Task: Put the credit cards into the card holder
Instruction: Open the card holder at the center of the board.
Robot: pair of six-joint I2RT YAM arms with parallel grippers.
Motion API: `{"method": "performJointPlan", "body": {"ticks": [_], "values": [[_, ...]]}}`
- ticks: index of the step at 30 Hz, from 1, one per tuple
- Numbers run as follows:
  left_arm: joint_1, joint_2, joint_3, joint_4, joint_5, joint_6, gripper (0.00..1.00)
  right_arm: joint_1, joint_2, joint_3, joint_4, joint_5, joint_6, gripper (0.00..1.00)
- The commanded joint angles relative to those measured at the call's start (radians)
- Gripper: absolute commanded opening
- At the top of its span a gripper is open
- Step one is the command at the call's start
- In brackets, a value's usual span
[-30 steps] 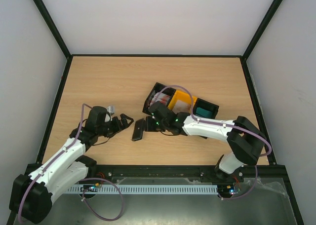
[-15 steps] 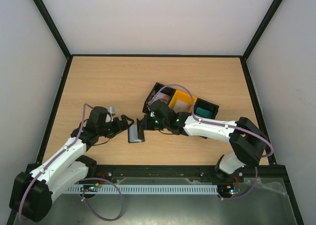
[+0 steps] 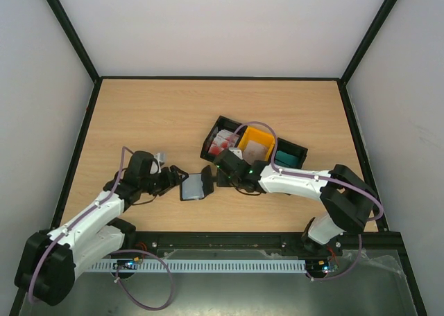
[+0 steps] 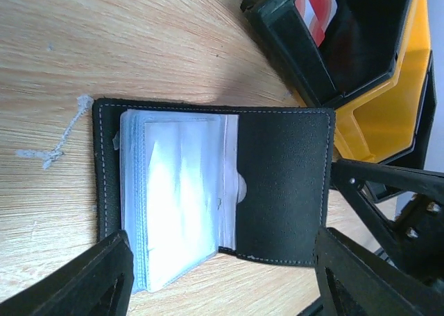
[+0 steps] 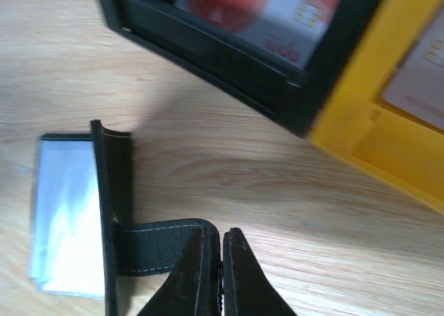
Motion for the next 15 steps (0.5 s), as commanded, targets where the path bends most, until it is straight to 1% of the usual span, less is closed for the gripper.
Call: {"method": "performJointPlan", "body": {"ticks": [1,3,6,10,12,14,15], "values": [[0.003,0.024,-0.03,0.067,0.068,-0.018,0.72,0.003,-0.009,-0.047,-0.071,0.075,-0.003,0.02],[0.002,0.042,-0.027,0.072,0.083,-0.009,0.71,0.016,-0.013,-0.078,-0.071,0.087,0.027,0.02],[-0.007,0.061,-0.022,0.077,0.083,-0.005,0.69,0.029,-0.03,-0.135,-0.031,0.059,0.059,0.02],[-0.022,0.095,-0.016,0.093,0.083,-0.005,0.65,0.055,-0.024,-0.149,-0.033,0.061,0.074,0.02],[-0.042,0.122,-0.007,0.092,0.069,-0.001,0.64,0.069,-0.013,-0.145,-0.054,0.085,0.081,0.02],[-0.072,0.156,0.012,0.074,0.045,0.009,0.63,0.088,0.002,-0.128,-0.108,0.16,0.092,0.02],[-0.088,0.171,0.02,0.071,0.036,0.013,0.62,0.098,0.007,-0.118,-0.131,0.189,0.095,0.06]]}}
